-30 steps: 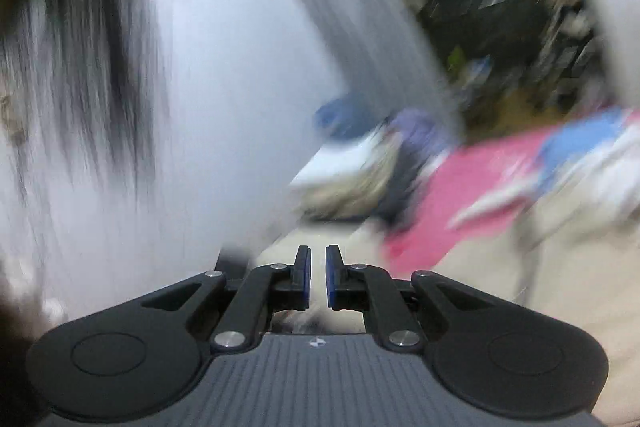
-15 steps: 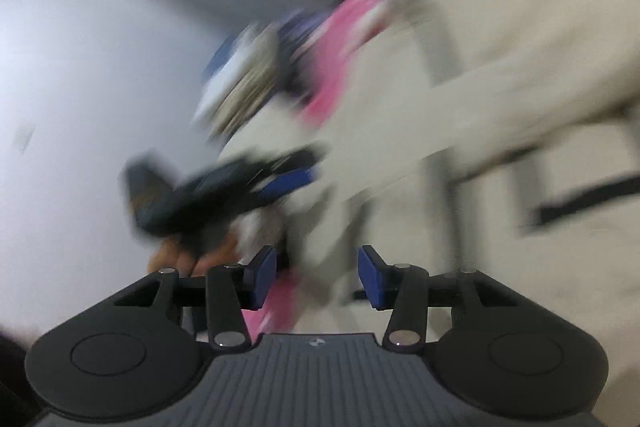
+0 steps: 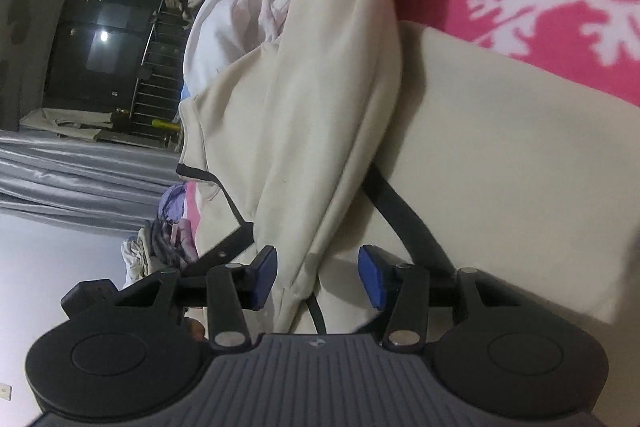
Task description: Fold clothes
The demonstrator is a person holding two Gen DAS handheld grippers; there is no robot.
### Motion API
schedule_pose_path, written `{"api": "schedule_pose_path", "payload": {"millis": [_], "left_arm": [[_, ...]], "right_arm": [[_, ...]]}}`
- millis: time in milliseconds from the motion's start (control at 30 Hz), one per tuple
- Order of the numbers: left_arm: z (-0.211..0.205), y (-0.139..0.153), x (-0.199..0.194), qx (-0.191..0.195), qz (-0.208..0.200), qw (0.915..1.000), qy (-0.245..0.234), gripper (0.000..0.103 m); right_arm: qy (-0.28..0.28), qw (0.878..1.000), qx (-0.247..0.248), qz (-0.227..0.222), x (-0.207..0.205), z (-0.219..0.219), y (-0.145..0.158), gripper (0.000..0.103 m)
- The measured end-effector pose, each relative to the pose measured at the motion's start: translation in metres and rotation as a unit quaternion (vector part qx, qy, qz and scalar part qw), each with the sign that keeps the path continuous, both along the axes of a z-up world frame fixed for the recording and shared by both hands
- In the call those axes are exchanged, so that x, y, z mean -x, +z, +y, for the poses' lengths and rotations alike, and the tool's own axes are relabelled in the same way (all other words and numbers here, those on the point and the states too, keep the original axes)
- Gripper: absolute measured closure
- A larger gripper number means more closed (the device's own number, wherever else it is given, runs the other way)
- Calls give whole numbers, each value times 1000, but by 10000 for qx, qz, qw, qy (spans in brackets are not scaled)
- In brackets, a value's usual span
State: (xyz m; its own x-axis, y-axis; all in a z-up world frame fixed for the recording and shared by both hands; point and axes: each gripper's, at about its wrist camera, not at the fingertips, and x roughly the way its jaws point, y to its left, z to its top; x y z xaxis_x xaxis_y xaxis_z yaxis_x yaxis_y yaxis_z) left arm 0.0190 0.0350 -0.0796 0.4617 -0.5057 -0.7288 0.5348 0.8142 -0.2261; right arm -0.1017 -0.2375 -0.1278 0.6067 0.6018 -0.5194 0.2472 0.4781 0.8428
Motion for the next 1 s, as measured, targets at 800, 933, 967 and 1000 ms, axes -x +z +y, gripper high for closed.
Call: {"api": "schedule_pose_path", "payload": {"millis": [800, 933, 967, 1000], "left_arm": [[4, 44, 47, 614, -245, 9961, 583, 95], [37, 63, 72, 939, 14, 9914, 909, 95], [45, 66, 80, 966, 97, 9903, 992, 95], [52, 68, 87, 976, 184, 9894, 1062, 95]], "right_arm": [[120, 9922, 405, -1176, 17, 4, 45, 97], [557, 9889, 310, -1345, 35, 17, 64, 97], [701, 9877, 291, -1365, 38, 22, 68, 97], [860, 9867, 279, -1353, 42, 27, 70, 97]]}}
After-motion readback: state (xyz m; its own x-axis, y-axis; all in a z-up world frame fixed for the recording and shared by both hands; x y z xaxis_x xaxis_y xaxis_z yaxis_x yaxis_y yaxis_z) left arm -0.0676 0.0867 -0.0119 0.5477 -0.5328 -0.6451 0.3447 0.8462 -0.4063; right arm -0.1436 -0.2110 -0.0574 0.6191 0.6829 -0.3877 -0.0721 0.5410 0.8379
